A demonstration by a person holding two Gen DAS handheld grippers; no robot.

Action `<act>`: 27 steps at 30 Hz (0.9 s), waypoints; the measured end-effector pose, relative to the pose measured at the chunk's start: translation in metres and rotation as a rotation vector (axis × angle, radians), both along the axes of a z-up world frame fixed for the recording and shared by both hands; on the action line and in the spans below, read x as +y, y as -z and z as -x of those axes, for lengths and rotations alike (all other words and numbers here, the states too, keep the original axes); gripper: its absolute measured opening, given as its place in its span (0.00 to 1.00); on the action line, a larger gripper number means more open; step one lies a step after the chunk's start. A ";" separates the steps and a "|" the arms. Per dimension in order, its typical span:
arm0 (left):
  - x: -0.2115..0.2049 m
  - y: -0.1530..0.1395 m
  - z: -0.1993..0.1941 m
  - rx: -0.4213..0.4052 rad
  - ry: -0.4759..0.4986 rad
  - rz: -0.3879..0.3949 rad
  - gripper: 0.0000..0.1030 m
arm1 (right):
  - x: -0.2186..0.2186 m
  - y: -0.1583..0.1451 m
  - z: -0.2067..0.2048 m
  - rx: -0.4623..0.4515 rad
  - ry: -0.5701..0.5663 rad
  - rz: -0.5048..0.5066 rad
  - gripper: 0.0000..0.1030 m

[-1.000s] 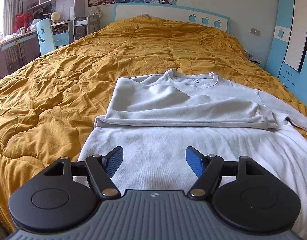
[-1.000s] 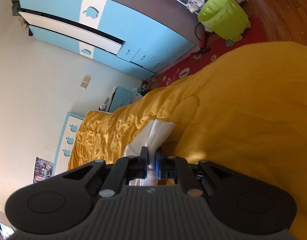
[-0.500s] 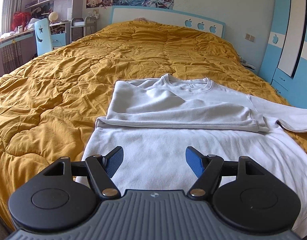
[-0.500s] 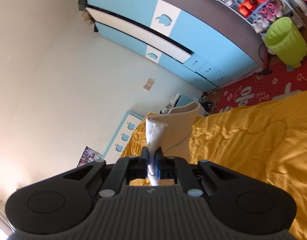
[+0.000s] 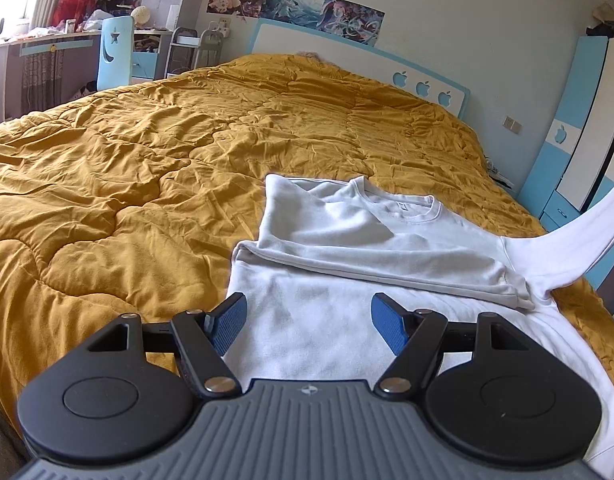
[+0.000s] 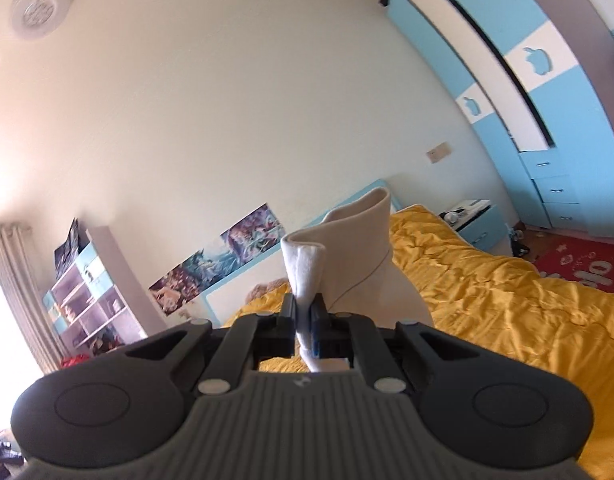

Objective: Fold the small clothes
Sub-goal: 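Lift the sleeve with the right gripper, fold it across the body, release, then grasp the body side edge with the right gripper and fold it inward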

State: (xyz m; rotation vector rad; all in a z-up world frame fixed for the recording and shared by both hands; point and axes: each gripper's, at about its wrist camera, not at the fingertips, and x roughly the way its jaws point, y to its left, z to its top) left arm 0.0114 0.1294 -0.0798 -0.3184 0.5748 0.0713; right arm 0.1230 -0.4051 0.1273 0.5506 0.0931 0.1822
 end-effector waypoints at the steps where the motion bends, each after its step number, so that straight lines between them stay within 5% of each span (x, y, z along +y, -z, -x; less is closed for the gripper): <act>1: 0.004 0.000 0.001 -0.001 -0.008 0.012 0.81 | 0.021 -0.004 -0.006 0.002 -0.023 0.023 0.02; 7: 0.030 -0.005 0.010 -0.026 -0.059 0.056 0.81 | 0.166 0.004 -0.037 0.002 -0.157 0.330 0.02; 14: 0.055 -0.007 0.018 -0.038 -0.124 0.062 0.81 | 0.324 0.094 -0.068 0.053 -0.348 0.619 0.02; 15: 0.058 -0.007 0.019 -0.037 -0.137 0.063 0.81 | 0.345 0.116 -0.076 0.088 -0.378 0.666 0.06; 17: 0.065 -0.005 0.020 -0.032 -0.160 0.067 0.81 | 0.379 0.161 -0.085 0.206 -0.538 0.726 0.41; 18: 0.068 -0.004 0.020 -0.025 -0.170 0.071 0.81 | 0.391 0.181 -0.084 0.255 -0.631 0.723 0.56; 21: 0.075 0.000 0.022 -0.011 -0.187 0.085 0.81 | 0.407 0.224 -0.061 0.291 -0.787 0.689 0.56; 27: 0.071 0.005 0.018 0.016 -0.176 0.098 0.81 | 0.383 0.243 -0.045 0.327 -0.712 0.754 0.56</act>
